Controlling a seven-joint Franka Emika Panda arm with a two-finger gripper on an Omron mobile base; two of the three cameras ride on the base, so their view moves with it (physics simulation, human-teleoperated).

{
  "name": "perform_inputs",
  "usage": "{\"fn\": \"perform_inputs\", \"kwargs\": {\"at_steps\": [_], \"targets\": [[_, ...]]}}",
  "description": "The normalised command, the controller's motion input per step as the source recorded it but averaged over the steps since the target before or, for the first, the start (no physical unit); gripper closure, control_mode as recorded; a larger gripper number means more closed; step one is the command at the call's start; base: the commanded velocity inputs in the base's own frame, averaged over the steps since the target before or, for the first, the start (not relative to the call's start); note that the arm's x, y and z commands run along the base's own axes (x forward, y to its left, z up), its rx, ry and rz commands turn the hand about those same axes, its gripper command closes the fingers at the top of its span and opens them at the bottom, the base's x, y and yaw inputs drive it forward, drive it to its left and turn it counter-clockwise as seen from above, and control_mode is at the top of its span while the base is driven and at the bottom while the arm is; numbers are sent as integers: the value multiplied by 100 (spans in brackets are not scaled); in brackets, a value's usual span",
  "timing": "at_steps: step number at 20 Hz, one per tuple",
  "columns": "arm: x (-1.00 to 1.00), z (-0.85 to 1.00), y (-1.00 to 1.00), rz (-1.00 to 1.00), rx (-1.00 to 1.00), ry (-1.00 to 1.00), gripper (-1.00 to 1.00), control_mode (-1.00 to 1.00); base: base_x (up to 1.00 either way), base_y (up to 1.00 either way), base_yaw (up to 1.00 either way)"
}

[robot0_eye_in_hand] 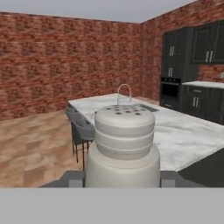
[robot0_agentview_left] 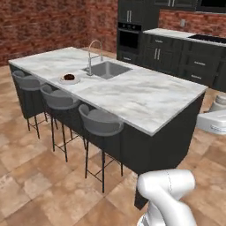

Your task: Retrieve the shaker from the cabinet and place it next the steak on a plate on the dining table.

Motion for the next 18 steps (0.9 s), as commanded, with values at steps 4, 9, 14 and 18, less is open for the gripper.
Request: {"fn": "perform_inputs", "kwargs": {"at_steps": [4,9,14,18], "targets": [[0,0,0,0,0,0,100,100,16,91,-65],[0,0,0,0,0,0,100,100,19,100,-44],[0,0,0,0,0,0,100,100,4,100,-27],[0,0,0,0,0,0,100,100,4,100,-27]]}}
